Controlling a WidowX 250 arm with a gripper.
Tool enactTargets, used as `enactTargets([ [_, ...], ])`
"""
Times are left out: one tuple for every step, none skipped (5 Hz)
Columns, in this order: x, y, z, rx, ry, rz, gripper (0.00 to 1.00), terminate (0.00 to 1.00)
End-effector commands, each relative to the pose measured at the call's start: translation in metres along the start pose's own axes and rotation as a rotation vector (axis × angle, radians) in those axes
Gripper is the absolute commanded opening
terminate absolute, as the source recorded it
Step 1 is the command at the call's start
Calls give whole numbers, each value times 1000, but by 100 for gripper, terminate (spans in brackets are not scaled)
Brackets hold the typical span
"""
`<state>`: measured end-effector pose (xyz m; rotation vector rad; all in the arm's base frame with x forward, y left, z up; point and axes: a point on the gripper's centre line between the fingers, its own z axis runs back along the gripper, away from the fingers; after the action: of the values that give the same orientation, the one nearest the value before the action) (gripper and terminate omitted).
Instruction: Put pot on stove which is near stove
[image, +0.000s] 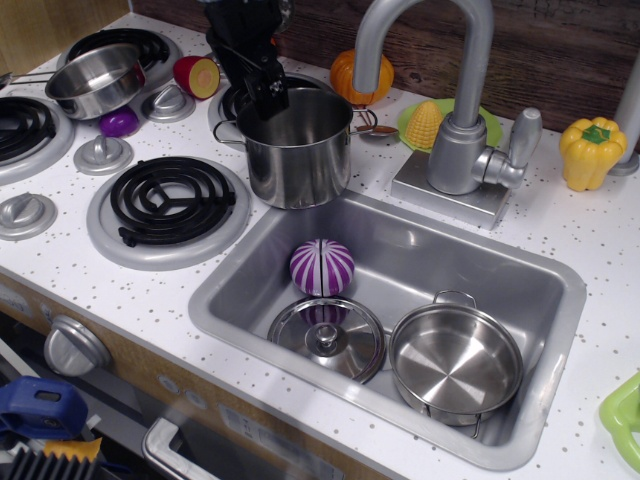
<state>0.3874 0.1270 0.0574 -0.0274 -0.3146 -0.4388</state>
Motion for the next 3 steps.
enactTargets([
  [8, 8, 9, 1, -34, 1, 0, 0],
  [8, 9, 7, -25, -35, 5, 0, 0],
  [9, 9, 11, -24, -21, 8, 0, 0],
])
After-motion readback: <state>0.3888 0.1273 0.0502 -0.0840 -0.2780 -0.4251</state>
